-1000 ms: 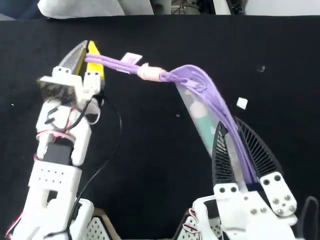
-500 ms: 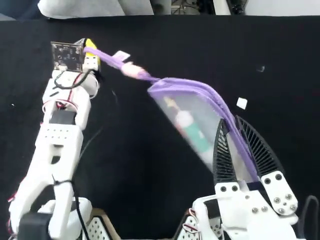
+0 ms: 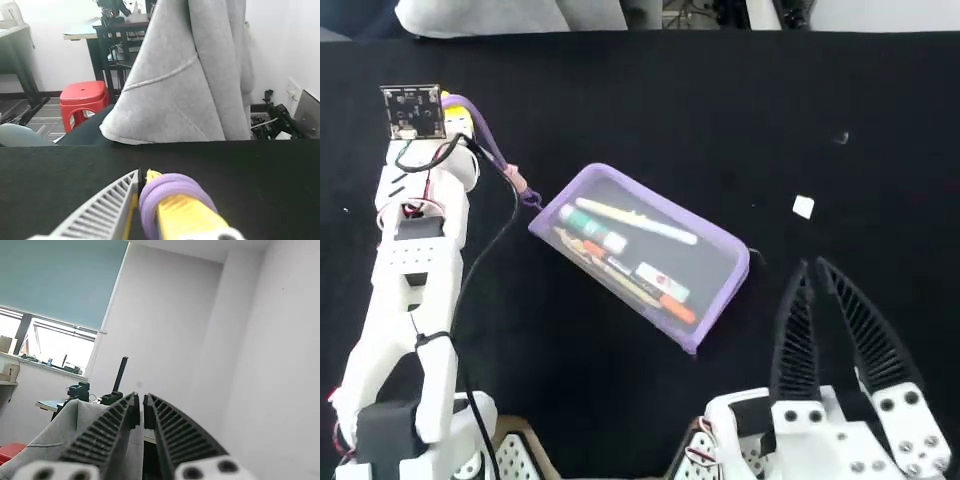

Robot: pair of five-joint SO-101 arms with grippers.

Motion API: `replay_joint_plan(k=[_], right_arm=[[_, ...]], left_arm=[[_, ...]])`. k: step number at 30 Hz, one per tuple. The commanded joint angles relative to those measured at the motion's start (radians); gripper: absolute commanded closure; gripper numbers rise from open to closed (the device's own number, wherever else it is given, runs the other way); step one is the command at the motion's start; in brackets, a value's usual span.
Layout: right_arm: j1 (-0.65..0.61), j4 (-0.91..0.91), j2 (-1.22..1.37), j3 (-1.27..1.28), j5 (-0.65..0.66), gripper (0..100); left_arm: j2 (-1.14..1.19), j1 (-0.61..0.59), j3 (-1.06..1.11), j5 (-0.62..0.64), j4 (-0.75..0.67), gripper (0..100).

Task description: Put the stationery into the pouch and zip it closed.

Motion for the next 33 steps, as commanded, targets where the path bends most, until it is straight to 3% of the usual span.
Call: replay_joint_plan(k=[1,9,14,27,33], right_arm=[[0.000,-0.005,-0.068,-0.001,0.003,98.6],[-0.003,-0.057,-0.068,0.245,0.000,98.4],[-0.003,-0.130,-0.068,0.410,-0.092,98.3],[-0.005,-0.353,-0.068,0.849,-0.098,98.3],[-0.003,-0.443,-0.068,0.997,-0.098,98.3]], left_arm=[[-0.012,-0.007,-0.042,-0.009,-0.018,97],[-0.012,-0.015,-0.001,-0.009,-0.011,97],[-0.012,-0.013,0.044,-0.009,-0.011,97],[-0.012,-0.015,0.136,-0.008,-0.006,97],[-0.012,-0.018,0.076,-0.009,0.147,97]])
